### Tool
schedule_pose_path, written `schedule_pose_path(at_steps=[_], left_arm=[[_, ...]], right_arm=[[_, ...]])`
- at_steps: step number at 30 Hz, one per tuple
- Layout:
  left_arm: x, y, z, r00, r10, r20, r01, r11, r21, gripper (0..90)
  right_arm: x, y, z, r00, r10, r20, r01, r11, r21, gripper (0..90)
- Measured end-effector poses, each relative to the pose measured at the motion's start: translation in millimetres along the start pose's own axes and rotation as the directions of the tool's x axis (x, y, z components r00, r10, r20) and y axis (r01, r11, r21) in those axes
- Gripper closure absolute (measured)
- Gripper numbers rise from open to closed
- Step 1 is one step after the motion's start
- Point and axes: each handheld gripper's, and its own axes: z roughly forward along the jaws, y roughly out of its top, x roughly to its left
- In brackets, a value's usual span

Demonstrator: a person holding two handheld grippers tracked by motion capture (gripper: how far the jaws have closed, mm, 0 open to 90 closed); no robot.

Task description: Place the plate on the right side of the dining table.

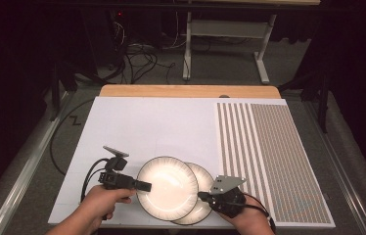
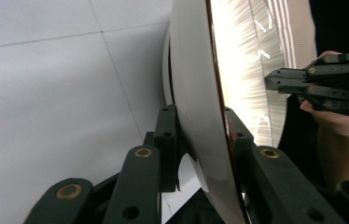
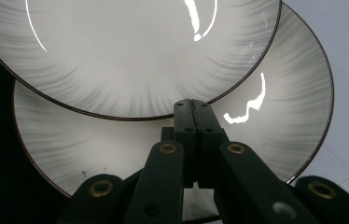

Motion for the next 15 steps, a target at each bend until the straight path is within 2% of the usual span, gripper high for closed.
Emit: schedule_pose_path(at_steps=[8, 15], left_arm=[[-3.8, -1.2, -0.4, 1.0000, 0.009, 0.003, -0.009, 0.9997, -0.024, 75.6], [-3.9, -2.3, -3.1, 0.9999, 0.016, -0.005, -0.016, 0.9991, -0.040, 76.3]], right_arm=[[-7.4, -0.9, -13.8, 0.9991, 0.041, -0.010, -0.041, 0.9976, -0.056, 85.1], [-21.6, -5.0, -31.5, 0.9950, 0.098, 0.020, -0.095, 0.9900, -0.104, 78.5]])
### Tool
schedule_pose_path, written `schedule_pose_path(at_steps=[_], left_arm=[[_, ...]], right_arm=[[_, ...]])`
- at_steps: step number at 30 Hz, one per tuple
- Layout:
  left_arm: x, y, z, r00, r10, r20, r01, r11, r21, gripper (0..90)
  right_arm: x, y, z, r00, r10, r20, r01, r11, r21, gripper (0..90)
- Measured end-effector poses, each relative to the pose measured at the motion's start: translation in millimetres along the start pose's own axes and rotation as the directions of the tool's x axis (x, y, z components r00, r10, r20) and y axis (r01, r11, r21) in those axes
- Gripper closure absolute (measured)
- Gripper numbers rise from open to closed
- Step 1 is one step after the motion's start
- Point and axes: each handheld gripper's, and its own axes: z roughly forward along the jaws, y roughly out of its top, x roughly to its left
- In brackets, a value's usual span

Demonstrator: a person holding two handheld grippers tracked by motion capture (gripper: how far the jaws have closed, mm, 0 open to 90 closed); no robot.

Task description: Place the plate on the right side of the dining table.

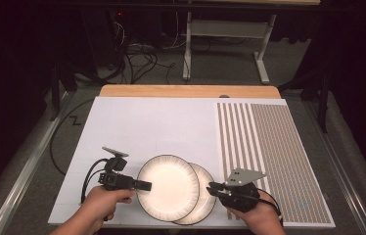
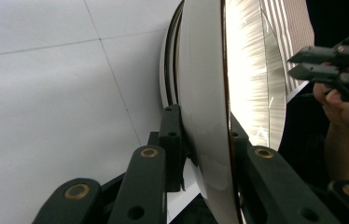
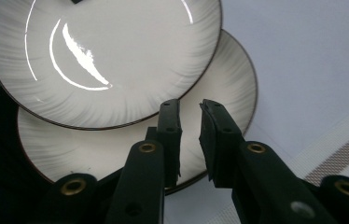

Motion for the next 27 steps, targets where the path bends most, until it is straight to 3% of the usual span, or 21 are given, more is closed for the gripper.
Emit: schedule_pose_path(at_steps=[7, 17, 23, 27], left_arm=[[-2.0, 0.2, -2.3, 0.9999, 0.013, 0.008, -0.013, 0.9993, -0.034, 78.0], [-9.2, 4.4, -3.5, 0.9963, 0.086, -0.001, -0.086, 0.9928, -0.084, 79.9], [-9.3, 6.4, -2.9, 0.9918, 0.127, -0.016, -0.128, 0.9843, -0.122, 80.2], [-8.8, 6.7, -3.9, 0.9854, 0.168, -0.028, -0.170, 0.9731, -0.155, 80.3]], right_arm=[[-18.7, -5.4, -13.6, 0.9974, 0.052, 0.050, -0.050, 0.9983, -0.029, 69.6], [-43.1, -15.2, -32.1, 0.9842, 0.113, 0.136, -0.102, 0.9914, -0.081, 58.3], [-54.7, -21.5, -39.7, 0.9743, 0.138, 0.178, -0.122, 0.9872, -0.103, 53.8], [-58.6, -23.8, -43.8, 0.9700, 0.145, 0.195, -0.122, 0.9844, -0.127, 50.3]])
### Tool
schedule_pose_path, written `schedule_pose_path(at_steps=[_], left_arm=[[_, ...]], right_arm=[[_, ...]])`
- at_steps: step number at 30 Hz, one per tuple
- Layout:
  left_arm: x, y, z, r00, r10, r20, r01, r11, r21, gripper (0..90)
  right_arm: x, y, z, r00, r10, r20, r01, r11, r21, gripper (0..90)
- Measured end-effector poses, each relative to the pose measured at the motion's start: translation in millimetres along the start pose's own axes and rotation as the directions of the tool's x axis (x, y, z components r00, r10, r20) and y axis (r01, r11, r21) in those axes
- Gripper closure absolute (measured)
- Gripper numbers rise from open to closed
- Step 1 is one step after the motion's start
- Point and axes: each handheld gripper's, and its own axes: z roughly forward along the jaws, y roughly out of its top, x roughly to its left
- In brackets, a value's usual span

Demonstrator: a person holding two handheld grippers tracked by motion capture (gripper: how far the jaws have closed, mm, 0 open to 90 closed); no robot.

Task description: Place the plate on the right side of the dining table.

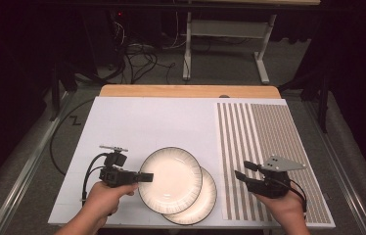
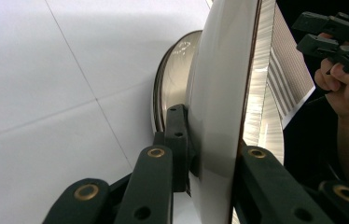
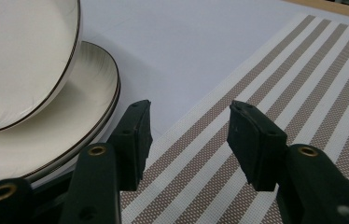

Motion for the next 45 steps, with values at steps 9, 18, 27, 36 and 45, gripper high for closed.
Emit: schedule_pose_path(at_steps=[9, 18, 27, 36, 45], left_arm=[[4.2, -0.1, -3.3, 0.9921, 0.123, -0.025, -0.125, 0.9855, -0.115, 80.5], [2.5, -5.7, -1.8, 0.9695, 0.231, -0.083, -0.244, 0.9419, -0.231, 80.4], [-2.5, -16.7, -0.3, 0.9399, 0.319, -0.121, -0.341, 0.8904, -0.301, 80.4], [-9.4, -21.1, -1.7, 0.8993, 0.410, -0.153, -0.437, 0.8451, -0.307, 80.2], [-11.4, -23.2, -1.3, 0.8922, 0.418, -0.171, -0.452, 0.8362, -0.311, 80.0]], right_arm=[[0.1, 0.2, -7.1, 0.9998, 0.001, 0.020, 0.001, 0.9975, -0.070, 43.5], [6.5, -0.1, -7.8, 0.9997, -0.001, 0.025, 0.004, 0.9920, -0.126, 30.5], [10.3, -1.3, -8.9, 0.9996, -0.002, 0.029, 0.007, 0.9848, -0.174, 15.2], [15.7, -3.2, -3.7, 0.9991, 0.008, 0.042, -0.001, 0.9851, -0.172, 0.9], [20.6, -3.4, -1.3, 0.9987, 0.003, 0.051, 0.005, 0.9864, -0.164, 0.9]])
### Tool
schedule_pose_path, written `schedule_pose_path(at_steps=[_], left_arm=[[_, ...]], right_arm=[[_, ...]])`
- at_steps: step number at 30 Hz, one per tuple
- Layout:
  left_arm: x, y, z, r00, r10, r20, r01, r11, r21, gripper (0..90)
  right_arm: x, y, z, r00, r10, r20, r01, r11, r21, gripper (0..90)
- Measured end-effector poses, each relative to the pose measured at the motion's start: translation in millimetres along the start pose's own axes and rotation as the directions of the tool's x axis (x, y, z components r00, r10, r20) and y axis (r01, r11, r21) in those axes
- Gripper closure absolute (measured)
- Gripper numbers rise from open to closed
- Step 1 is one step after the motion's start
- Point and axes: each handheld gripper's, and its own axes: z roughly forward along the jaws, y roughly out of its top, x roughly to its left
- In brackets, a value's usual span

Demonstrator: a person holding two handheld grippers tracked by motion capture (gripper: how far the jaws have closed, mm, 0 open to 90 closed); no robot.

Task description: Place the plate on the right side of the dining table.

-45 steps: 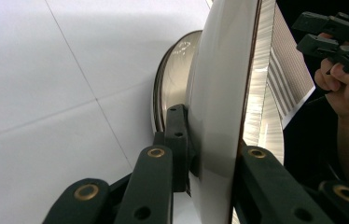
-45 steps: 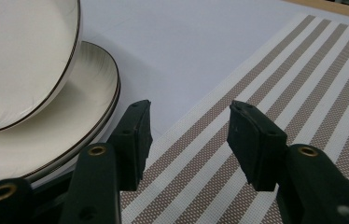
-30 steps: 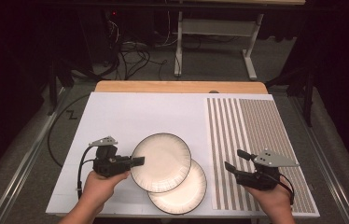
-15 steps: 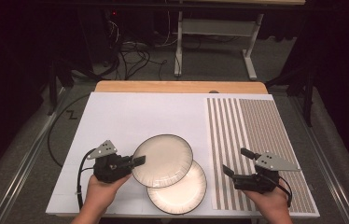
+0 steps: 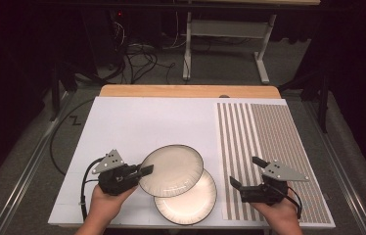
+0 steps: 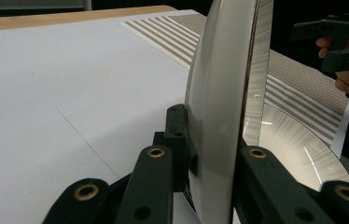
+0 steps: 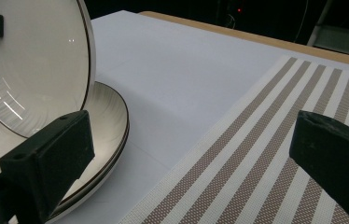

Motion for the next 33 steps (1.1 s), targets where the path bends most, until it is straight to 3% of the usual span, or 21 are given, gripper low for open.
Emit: schedule_pose_path(at_steps=[3, 9, 20, 33], left_arm=[[-0.1, -0.2, -0.2, 1.0000, 0.001, -0.001, -0.001, 1.0000, -0.001, 80.0], [2.3, -0.9, 0.0, 0.9999, -0.013, 0.006, 0.013, 0.9999, -0.002, 79.9], [3.2, -1.3, -0.4, 0.9999, -0.013, 0.008, 0.013, 0.9999, -0.002, 79.9], [1.8, -1.5, -0.6, 1.0000, 0.002, 0.006, -0.002, 1.0000, -0.005, 79.8]], right_arm=[[2.0, -0.9, 1.2, 0.9998, -0.019, -0.004, 0.019, 0.9994, -0.028, 0.8], [9.5, 1.2, 9.7, 0.9992, -0.036, -0.019, 0.036, 0.9992, -0.015, 0.9], [36.2, 11.7, 34.6, 0.9936, -0.036, -0.107, 0.036, 0.9993, 0.002, 2.4], [50.2, 27.7, 65.1, 0.9840, -0.059, -0.168, 0.068, 0.9965, 0.048, 19.9]])
